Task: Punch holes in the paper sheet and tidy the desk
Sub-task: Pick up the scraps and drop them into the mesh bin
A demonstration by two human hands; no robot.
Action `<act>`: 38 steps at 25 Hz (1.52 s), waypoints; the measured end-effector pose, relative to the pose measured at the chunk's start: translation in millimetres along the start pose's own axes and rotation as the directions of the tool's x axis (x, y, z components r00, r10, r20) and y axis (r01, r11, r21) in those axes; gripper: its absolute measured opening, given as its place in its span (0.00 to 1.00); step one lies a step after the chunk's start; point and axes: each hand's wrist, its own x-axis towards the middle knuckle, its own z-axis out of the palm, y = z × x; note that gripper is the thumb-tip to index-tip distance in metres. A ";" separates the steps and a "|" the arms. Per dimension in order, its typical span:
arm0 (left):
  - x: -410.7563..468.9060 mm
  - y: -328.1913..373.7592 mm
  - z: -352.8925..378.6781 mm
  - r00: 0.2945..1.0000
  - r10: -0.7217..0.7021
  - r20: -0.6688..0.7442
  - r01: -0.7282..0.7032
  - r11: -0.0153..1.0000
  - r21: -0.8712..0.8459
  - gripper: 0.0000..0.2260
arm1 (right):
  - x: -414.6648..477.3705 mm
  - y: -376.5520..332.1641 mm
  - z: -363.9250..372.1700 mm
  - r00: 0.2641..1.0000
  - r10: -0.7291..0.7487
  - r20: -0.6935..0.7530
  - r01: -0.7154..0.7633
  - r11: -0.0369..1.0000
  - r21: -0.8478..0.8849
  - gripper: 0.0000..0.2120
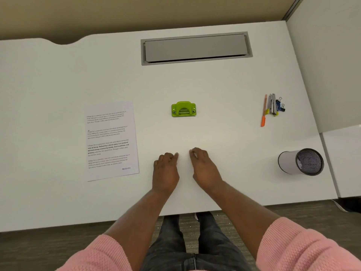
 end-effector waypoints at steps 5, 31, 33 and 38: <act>2.4 -3.9 -3.2 1.000 0.012 0.019 -0.010 0.997 -0.077 0.21 | 14.7 4.9 -3.5 0.993 0.089 -0.081 -0.080 0.991 0.103 0.32; 24.7 29.1 1.1 0.968 0.061 0.242 -0.073 0.997 0.039 0.10 | 20.9 3.0 -9.4 0.988 0.066 0.142 -0.055 0.995 -0.080 0.06; 25.9 31.6 0.2 0.966 0.045 0.256 -0.052 0.998 0.024 0.10 | 20.9 7.7 -10.5 0.979 0.180 0.099 -0.191 0.974 0.119 0.05; 30.1 65.8 -10.0 0.973 0.008 0.231 0.026 0.990 -0.142 0.07 | 10.3 25.3 -36.0 0.876 0.478 0.062 -0.407 0.666 0.625 0.07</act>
